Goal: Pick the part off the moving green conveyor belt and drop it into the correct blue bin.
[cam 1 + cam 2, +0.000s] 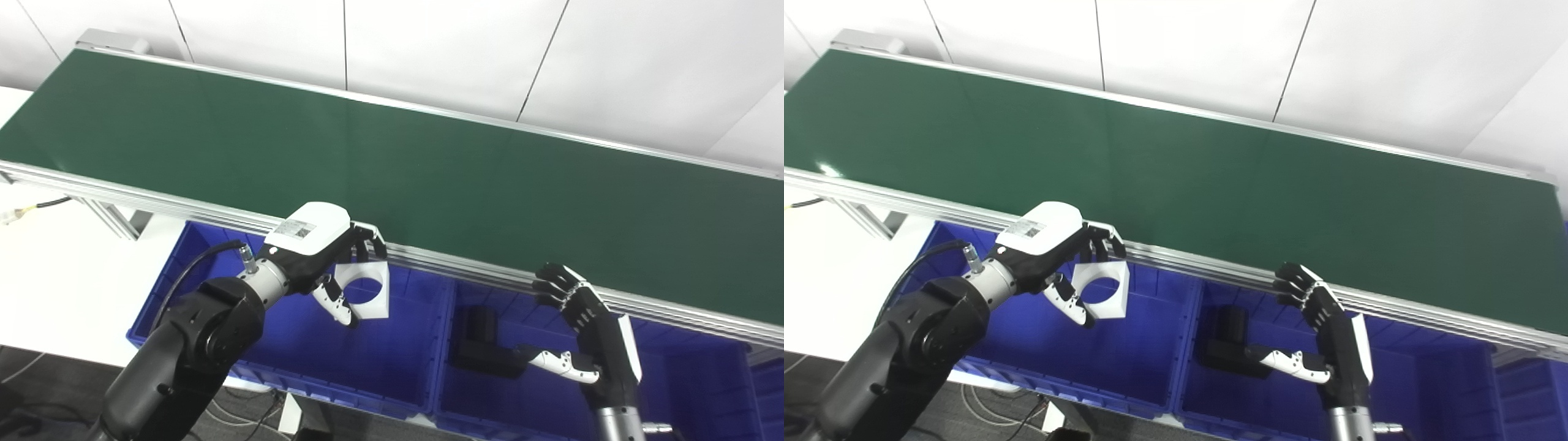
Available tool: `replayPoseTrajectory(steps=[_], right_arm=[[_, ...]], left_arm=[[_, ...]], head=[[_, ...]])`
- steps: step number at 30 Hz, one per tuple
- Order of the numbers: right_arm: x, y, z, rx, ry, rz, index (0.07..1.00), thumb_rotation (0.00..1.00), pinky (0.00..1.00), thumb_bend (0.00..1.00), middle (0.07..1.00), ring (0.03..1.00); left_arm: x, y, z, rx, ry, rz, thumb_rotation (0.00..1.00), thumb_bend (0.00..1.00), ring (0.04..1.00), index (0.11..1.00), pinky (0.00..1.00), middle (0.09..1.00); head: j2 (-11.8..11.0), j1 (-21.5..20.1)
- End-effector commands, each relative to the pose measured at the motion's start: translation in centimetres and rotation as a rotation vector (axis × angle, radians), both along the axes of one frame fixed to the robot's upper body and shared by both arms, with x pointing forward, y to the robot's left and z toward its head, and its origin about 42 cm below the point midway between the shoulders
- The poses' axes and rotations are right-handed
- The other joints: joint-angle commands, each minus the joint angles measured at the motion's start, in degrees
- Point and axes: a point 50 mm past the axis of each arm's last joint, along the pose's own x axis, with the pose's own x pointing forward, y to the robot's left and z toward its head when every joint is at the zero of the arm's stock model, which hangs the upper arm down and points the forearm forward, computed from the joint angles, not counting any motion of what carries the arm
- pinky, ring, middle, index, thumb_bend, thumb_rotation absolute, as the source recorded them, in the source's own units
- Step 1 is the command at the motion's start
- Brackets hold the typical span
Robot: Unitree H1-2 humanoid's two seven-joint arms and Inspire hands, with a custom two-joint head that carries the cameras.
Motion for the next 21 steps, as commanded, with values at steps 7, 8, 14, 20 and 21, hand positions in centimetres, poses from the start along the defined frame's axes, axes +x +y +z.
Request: replayPoseTrajectory(steps=[7, 8, 14, 20, 21], right_arm=[[0.4, 0.2, 1.0, 0.008, -0.061, 0.001, 0.792, 0.24, 0.68, 1.00, 0.779, 0.744], [0.4, 0.2, 1.0, 0.009, -0.060, 0.001, 0.792, 0.24, 0.68, 1.00, 0.779, 0.745], [0.2, 0.3, 1.0, 0.005, -0.063, -0.002, 0.790, 0.24, 0.68, 1.00, 0.776, 0.742], [0.2, 0.3, 0.9, 0.010, -0.061, -0.001, 0.787, 0.24, 0.69, 1.00, 0.778, 0.744], [0.2, 0.3, 0.9, 0.010, -0.060, -0.002, 0.787, 0.24, 0.68, 1.00, 0.777, 0.743]], left_arm=[[0.6, 0.3, -1.1, 0.053, -0.018, -0.009, 0.00, 0.92, 0.515, 0.669, 0.42, 0.587], [0.7, 0.3, -1.4, 0.063, -0.011, -0.005, 0.00, 0.91, 0.521, 0.670, 0.43, 0.588], [1.3, 0.2, -4.4, 0.119, 0.012, 0.020, 0.00, 0.92, 0.528, 0.672, 0.45, 0.594], [1.6, 0.3, -5.8, 0.114, -0.009, 0.031, 0.00, 0.93, 0.509, 0.662, 0.43, 0.586], [1.6, 0.3, -5.8, 0.114, -0.009, 0.033, 0.00, 0.94, 0.531, 0.668, 0.45, 0.598]], head=[[-0.28, 0.11], [-0.28, 0.11], [-0.37, 0.06], [-0.56, 0.05], [-0.56, 0.05]])
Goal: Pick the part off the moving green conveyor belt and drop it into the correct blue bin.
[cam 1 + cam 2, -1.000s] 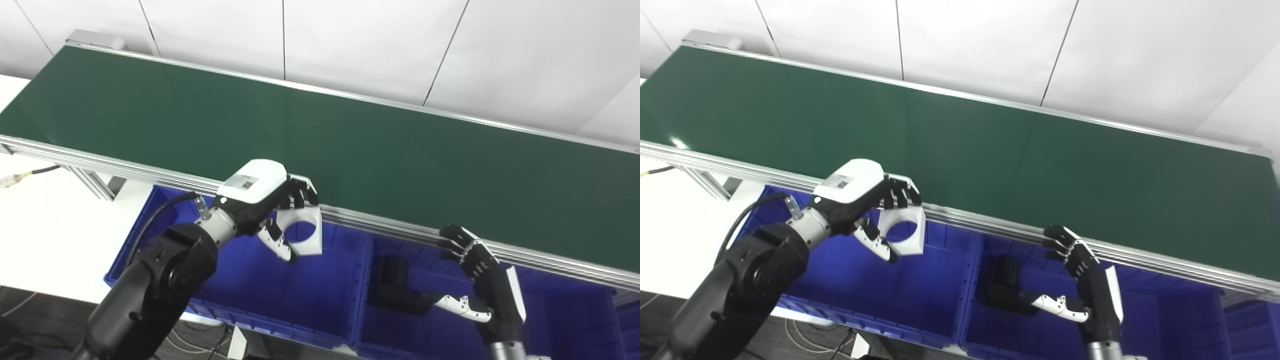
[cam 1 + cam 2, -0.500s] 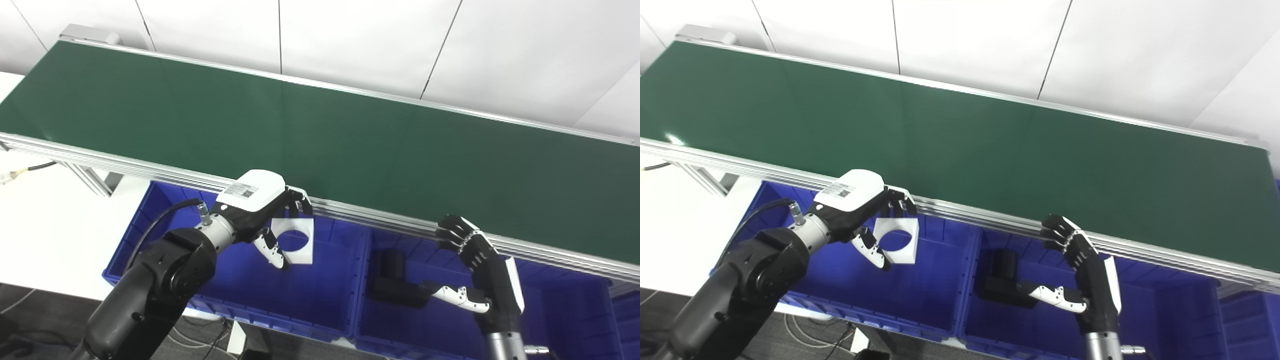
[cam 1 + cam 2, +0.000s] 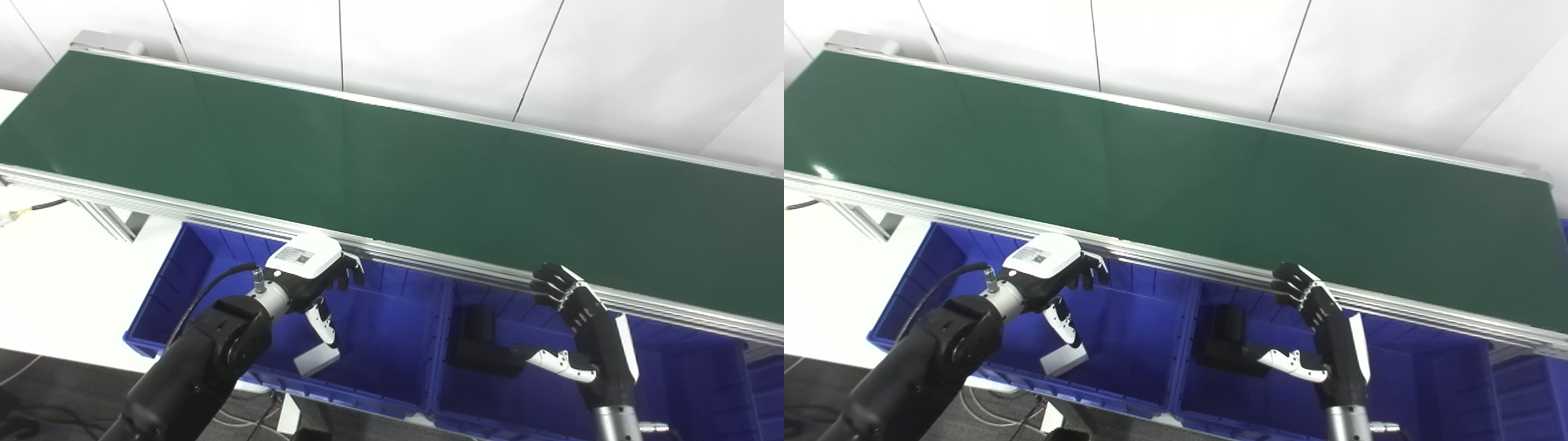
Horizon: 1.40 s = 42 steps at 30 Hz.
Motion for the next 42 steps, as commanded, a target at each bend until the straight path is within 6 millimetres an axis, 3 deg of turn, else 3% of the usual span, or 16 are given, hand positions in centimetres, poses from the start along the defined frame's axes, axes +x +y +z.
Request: replayPoseTrajectory(steps=[1, 16, 22, 28, 33, 42], right_arm=[[0.3, 0.2, 1.0, 0.011, -0.062, 0.000, 0.787, 0.24, 0.68, 1.00, 0.776, 0.743], [0.2, 0.4, 0.8, 0.001, -0.063, 0.004, 0.789, 0.23, 0.69, 1.00, 0.784, 0.747], [0.1, 0.4, 0.7, -0.002, -0.061, 0.010, 0.793, 0.24, 0.68, 1.00, 0.786, 0.747], [0.2, 0.7, 0.4, -0.007, -0.055, 0.022, 0.793, 0.25, 0.68, 1.00, 0.788, 0.748], [0.3, 1.1, 0.0, -0.010, -0.042, 0.026, 0.793, 0.26, 0.69, 1.00, 0.792, 0.754], [0.4, 1.7, -0.5, -0.006, -0.029, 0.032, 0.790, 0.25, 0.70, 1.00, 0.795, 0.760]], left_arm=[[0.7, -0.2, 1.4, -0.013, -0.081, -0.018, 0.00, 0.94, 0.538, 0.670, 0.46, 0.603], [0.2, -0.3, 2.6, -0.044, -0.050, -0.038, 0.13, 1.00, 0.636, 0.710, 0.53, 0.707], [-1.6, -0.7, 5.6, -0.380, -0.017, -0.023, 0.18, 1.00, 0.589, 0.706, 0.47, 0.669], [-3.6, -1.5, 8.1, -0.695, 0.059, -0.024, 0.30, 1.00, 0.741, 0.761, 0.62, 0.778], [-4.4, -2.0, 7.9, -0.991, 0.149, -0.053, 0.29, 1.00, 0.839, 0.797, 0.77, 0.850], [-4.2, -2.5, 5.7, -1.130, 0.192, -0.020, 0.20, 0.99, 0.817, 0.802, 0.75, 0.850]], head=[[0.03, -0.05], [-0.79, -0.63], [-1.26, -1.01], [-2.87, -2.38], [-4.25, -4.33], [-5.71, -6.52]])
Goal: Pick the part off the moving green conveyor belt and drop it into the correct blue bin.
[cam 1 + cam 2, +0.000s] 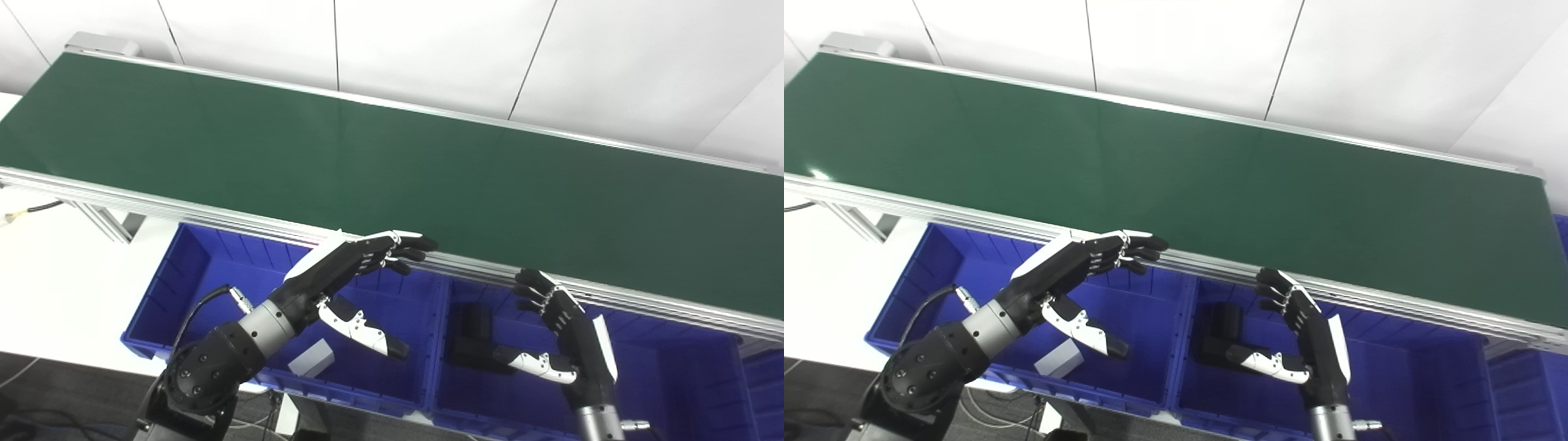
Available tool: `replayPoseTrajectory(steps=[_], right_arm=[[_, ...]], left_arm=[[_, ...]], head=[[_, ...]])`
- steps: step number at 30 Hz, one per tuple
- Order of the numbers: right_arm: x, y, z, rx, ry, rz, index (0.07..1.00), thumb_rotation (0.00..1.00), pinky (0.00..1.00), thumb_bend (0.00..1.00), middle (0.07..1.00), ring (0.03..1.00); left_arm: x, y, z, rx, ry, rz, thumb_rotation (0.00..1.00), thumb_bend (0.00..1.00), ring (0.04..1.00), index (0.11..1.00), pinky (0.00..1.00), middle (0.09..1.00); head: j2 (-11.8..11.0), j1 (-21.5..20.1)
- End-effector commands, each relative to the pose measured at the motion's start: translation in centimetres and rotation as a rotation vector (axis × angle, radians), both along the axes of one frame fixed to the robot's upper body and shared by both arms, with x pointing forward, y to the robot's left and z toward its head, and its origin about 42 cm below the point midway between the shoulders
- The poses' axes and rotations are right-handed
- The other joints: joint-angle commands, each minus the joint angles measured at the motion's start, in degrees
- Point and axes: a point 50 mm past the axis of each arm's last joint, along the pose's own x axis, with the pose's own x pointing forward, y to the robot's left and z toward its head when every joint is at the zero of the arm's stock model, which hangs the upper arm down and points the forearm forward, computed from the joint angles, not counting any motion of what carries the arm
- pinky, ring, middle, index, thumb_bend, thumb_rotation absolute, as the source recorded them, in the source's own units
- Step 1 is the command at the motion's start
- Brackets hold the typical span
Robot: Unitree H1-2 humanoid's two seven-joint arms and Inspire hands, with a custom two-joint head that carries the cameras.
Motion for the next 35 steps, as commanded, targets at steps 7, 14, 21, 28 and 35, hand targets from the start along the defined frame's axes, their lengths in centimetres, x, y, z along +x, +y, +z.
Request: replayPoseTrajectory(steps=[7, 14, 21, 28, 35], right_arm=[[0.4, 1.4, 0.8, 0.011, -0.076, 0.011, 0.778, 0.26, 0.69, 1.00, 0.792, 0.743], [0.4, 3.1, 0.6, -0.018, -0.080, 0.014, 0.781, 0.29, 0.67, 1.00, 0.791, 0.728], [0.5, 4.5, 0.5, -0.036, -0.082, 0.025, 0.780, 0.27, 0.66, 1.00, 0.787, 0.728], [0.8, 5.8, 0.2, -0.033, -0.080, 0.030, 0.786, 0.28, 0.67, 1.00, 0.797, 0.732], [1.0, 6.4, 0.2, -0.038, -0.085, 0.029, 0.784, 0.30, 0.66, 1.00, 0.796, 0.731]], left_arm=[[1.2, -0.5, -3.8, 0.012, -0.195, 0.110, 0.15, 0.98, 0.834, 0.769, 0.77, 0.841], [1.8, 0.9, -7.4, 0.049, -0.217, 0.127, 0.13, 0.96, 0.805, 0.758, 0.73, 0.824], [2.0, 1.0, -8.6, 0.093, -0.198, 0.102, 0.11, 0.96, 0.784, 0.765, 0.70, 0.821], [2.4, 1.8, -9.4, 0.128, -0.180, 0.098, 0.10, 0.98, 0.792, 0.764, 0.72, 0.825], [2.6, 2.4, -9.4, 0.142, -0.186, 0.097, 0.11, 0.97, 0.778, 0.771, 0.69, 0.821]], head=[[-1.04, -4.61], [-2.14, -14.33], [-2.92, -17.37], [-3.81, -23.91], [-4.04, -24.91]])
